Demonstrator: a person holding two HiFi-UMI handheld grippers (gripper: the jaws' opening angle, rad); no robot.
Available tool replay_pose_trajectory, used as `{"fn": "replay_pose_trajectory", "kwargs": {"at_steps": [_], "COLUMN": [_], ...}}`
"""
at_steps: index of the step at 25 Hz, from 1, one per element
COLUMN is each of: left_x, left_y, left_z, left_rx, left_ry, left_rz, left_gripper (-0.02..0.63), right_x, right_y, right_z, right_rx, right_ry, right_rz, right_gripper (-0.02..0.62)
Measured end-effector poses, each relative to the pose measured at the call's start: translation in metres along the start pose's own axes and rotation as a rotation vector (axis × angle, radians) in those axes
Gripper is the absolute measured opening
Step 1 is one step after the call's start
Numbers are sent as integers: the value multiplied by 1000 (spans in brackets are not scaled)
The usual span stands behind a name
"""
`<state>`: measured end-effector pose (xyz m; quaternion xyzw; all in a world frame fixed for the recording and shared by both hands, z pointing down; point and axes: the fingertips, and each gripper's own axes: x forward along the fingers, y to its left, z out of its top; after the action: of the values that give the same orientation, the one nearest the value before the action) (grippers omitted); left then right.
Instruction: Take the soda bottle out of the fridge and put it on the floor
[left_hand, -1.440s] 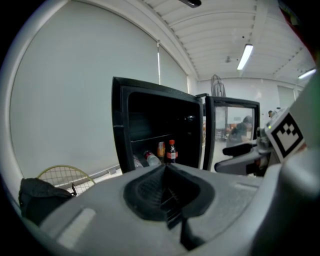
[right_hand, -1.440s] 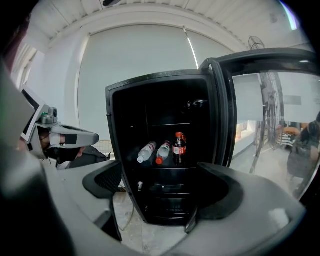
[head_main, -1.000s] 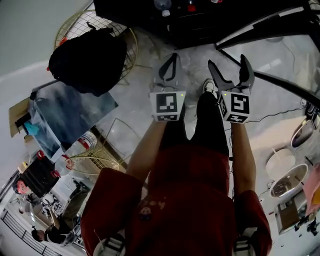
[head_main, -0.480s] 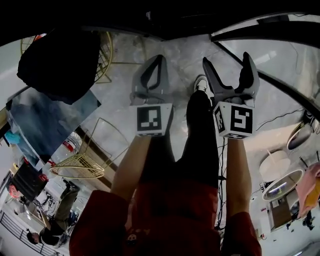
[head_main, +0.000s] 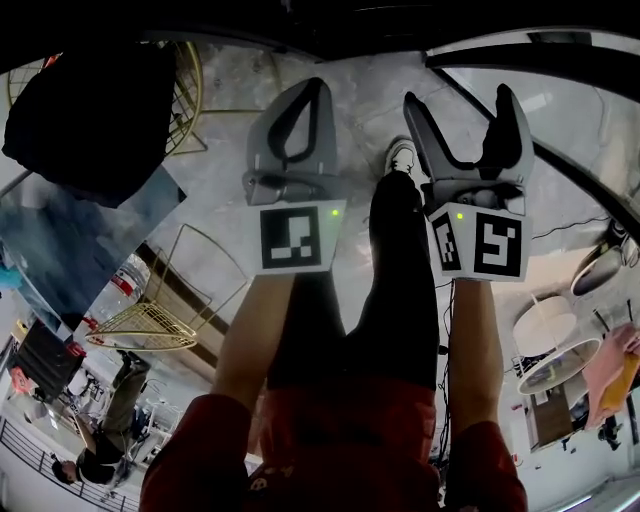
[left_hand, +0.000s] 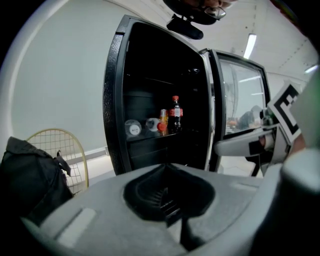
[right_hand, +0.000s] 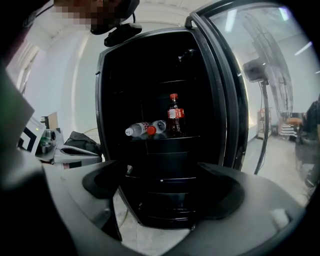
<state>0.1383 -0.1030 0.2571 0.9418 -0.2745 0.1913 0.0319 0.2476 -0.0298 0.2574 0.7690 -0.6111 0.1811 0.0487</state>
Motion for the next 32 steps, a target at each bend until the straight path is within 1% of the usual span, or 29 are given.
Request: {"fn": "replay_pose_trajectory", "kwargs": {"at_steps": [4,9,12,16,21,24,28,32], "left_x": [6,8,7,6,3,4,2,-1], "left_y": [-3,-4,-6,-8,-7,-7,-7,-7], "left_z": [-1,-1,-3,-4,-1,1,-1,-3], "left_rx": [-11,0,-31,-26,-25,-12,-47,-28], "left_ry": [-2,-7,-1,4,-1,-9,-10,3], "left_rz": [-1,4,12,9,14,12,20,18], "left_gripper": [0,0,0,0,0,0,0,0], "right_x": [0,1,2,4,14,24,39,58], "right_y": [-5,-12,-13,-13,-12,-18,-25,-28], "right_z": [-5,-12,-13,-9,14,33,57,79], "right_rx": [-9,-1,-6,-6,-8,-31,-51,-92], "right_ry": [4,21,26,17,-31,-65,-109,-145], "right_rz": [-6,-8,-1,2,20,23,17,14], "right_gripper": [463,463,463,463,463,463,463,463]}}
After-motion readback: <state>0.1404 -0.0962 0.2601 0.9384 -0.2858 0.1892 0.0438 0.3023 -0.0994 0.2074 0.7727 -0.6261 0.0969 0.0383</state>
